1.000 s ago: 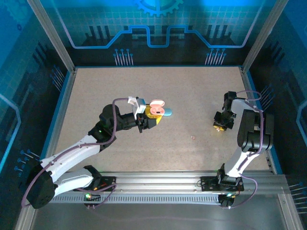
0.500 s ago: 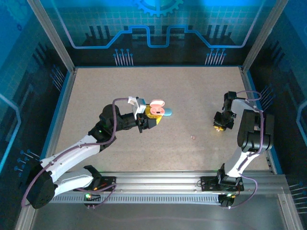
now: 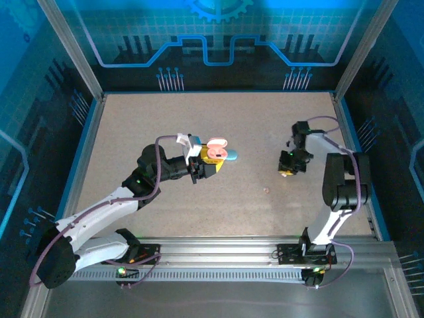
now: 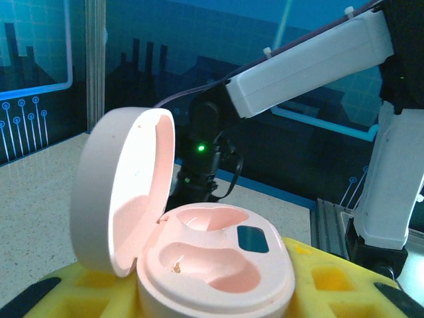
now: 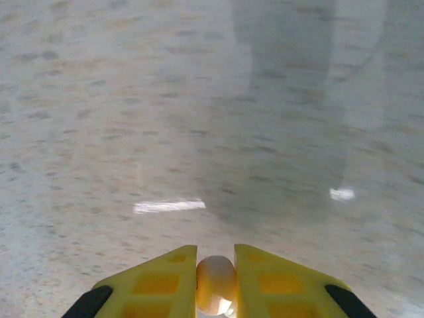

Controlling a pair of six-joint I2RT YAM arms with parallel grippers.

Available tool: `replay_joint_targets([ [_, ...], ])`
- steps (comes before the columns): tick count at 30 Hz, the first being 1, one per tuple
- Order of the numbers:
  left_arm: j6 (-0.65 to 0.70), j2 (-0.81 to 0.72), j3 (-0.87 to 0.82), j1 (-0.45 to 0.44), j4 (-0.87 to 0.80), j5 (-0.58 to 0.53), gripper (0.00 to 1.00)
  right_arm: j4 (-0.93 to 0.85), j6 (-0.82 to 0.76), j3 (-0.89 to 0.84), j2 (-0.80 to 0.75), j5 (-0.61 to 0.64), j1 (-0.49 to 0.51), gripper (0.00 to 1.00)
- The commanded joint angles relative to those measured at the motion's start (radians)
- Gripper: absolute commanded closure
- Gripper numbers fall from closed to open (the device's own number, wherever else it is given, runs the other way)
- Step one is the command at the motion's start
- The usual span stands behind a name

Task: Insert wireless bluetooth earbuds into charging case

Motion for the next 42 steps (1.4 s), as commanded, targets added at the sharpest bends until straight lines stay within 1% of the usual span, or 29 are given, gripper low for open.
replay_joint_targets([
  [1,-0.004,-0.004,0.006,-0.009,0.032,-0.015,0.6,-0.068,-0.034,0.063,0.067,0.041,0.07,0.82],
  [4,0.001,-0.012,0.005,-0.008,0.021,-0.019,0.6,-0.077,-0.029,0.078,0.091,0.077,0.095,0.81],
  [9,0.004,-0.014,0.004,-0.008,0.017,-0.023,0.6,-0.101,-0.047,0.103,0.123,0.093,0.112,0.78],
  [13,0.002,-0.006,0.007,-0.008,0.021,-0.017,0.6,-0.114,-0.06,0.124,0.142,0.108,0.128,0.73],
  [17,0.002,-0.003,0.01,-0.007,0.021,-0.017,0.6,-0.126,-0.079,0.148,0.162,0.122,0.135,0.72],
  [25,0.002,-0.001,0.01,-0.008,0.017,-0.016,0.6,-0.136,-0.068,0.142,0.162,0.091,0.136,0.78],
  [29,0.002,0.001,0.01,-0.009,0.017,-0.015,0.6,-0.153,-0.06,0.145,0.162,0.096,0.135,0.79],
  [32,0.002,-0.001,0.009,-0.008,0.016,-0.018,0.6,-0.157,-0.054,0.143,0.131,0.074,0.135,0.82],
  [35,0.008,-0.007,0.005,-0.008,0.013,-0.033,0.6,-0.17,-0.051,0.151,0.057,0.0,0.136,0.84],
  [37,0.016,-0.012,0.0,-0.007,0.01,-0.049,0.6,-0.161,-0.043,0.151,-0.023,-0.086,0.136,0.83],
  [39,0.029,-0.015,-0.002,-0.007,0.002,-0.071,0.6,-0.139,-0.023,0.154,-0.106,-0.227,0.134,0.83],
  [42,0.05,-0.019,-0.013,0.0,-0.008,-0.097,0.61,-0.047,0.037,0.144,-0.224,-0.515,0.133,0.83],
])
